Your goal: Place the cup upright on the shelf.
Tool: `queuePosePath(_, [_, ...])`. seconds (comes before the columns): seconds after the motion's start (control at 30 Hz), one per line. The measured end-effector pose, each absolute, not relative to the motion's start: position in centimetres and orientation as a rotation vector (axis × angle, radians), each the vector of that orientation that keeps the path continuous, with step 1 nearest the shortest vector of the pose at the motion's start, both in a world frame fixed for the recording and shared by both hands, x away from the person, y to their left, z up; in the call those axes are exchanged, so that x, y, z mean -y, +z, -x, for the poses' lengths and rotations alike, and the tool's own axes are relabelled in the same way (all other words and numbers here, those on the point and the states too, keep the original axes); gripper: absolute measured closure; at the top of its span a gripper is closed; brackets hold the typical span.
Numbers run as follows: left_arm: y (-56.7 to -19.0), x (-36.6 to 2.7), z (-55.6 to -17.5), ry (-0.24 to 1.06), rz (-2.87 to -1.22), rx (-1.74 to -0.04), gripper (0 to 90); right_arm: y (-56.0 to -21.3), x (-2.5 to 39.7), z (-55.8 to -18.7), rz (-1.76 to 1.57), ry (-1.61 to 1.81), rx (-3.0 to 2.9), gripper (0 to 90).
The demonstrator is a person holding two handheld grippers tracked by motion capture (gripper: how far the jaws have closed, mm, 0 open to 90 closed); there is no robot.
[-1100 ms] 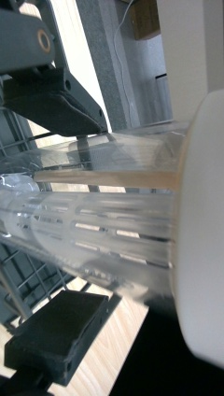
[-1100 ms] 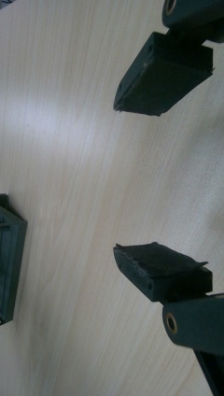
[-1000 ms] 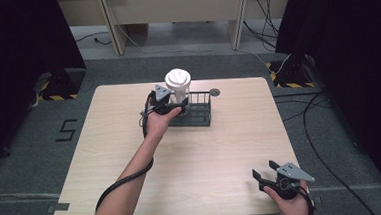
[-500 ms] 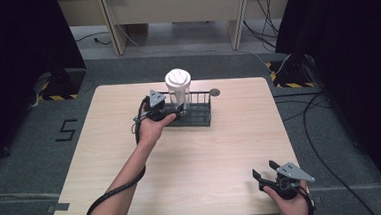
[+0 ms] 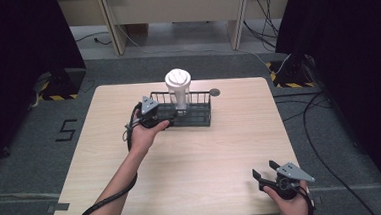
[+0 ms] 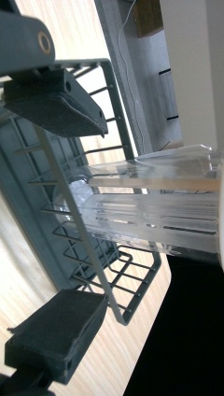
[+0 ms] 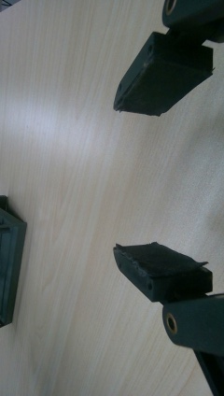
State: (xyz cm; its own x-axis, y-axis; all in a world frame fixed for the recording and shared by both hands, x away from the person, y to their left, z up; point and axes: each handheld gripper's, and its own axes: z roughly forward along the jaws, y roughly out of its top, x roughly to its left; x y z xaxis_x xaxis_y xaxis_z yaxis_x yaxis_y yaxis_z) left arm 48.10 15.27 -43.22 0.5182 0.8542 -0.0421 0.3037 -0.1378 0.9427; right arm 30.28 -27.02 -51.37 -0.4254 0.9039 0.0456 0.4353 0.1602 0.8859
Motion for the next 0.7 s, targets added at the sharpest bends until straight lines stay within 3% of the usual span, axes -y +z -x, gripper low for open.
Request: queuePosePath(0.7, [-43.7,-18.0,-44.3,0.658,-1.71,-0.966,15.2,-51.4,27.0,-30.3,-1.27,1.211,-1.933,25.7])
